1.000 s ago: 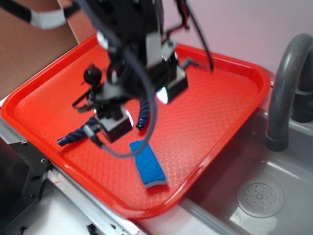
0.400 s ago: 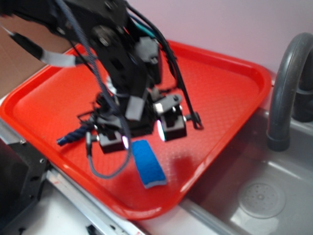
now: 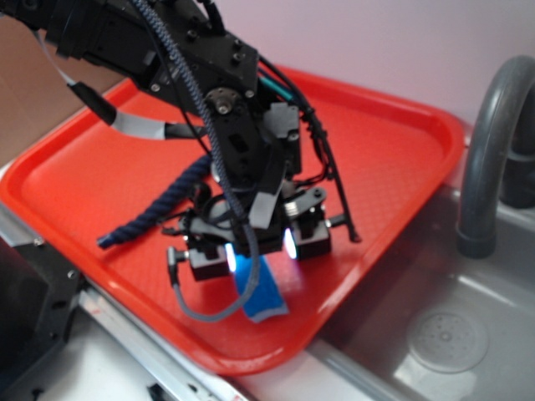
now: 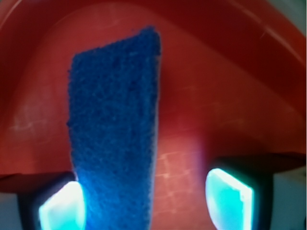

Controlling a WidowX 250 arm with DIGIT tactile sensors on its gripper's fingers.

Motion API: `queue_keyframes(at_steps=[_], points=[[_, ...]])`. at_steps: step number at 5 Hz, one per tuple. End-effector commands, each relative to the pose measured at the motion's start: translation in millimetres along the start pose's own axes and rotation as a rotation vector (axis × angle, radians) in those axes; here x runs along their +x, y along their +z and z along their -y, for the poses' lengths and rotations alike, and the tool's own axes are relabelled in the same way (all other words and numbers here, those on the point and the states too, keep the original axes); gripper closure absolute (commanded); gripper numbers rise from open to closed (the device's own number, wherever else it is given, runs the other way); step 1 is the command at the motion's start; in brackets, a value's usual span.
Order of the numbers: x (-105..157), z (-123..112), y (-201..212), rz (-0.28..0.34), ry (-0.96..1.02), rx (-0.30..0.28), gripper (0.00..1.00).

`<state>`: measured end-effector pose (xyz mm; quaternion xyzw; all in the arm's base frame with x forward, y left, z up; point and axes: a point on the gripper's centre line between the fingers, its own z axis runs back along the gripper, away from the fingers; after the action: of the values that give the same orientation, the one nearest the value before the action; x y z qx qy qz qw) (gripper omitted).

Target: Grab the blue sponge.

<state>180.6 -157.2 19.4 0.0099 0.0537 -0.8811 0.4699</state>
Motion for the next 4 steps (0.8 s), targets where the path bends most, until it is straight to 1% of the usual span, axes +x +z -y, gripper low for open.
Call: queue_keyframes(at_steps=[1,2,3,4], points=[[-8,28,-11,0.056,0.024,0.001,1.0],[-11,30,-6,0.095,0.114,0.039,1.0],[-16,34,0,0.076,0.342,0.095,1.0],[-48,36,49,0.003,0.595,0.079,1.0]])
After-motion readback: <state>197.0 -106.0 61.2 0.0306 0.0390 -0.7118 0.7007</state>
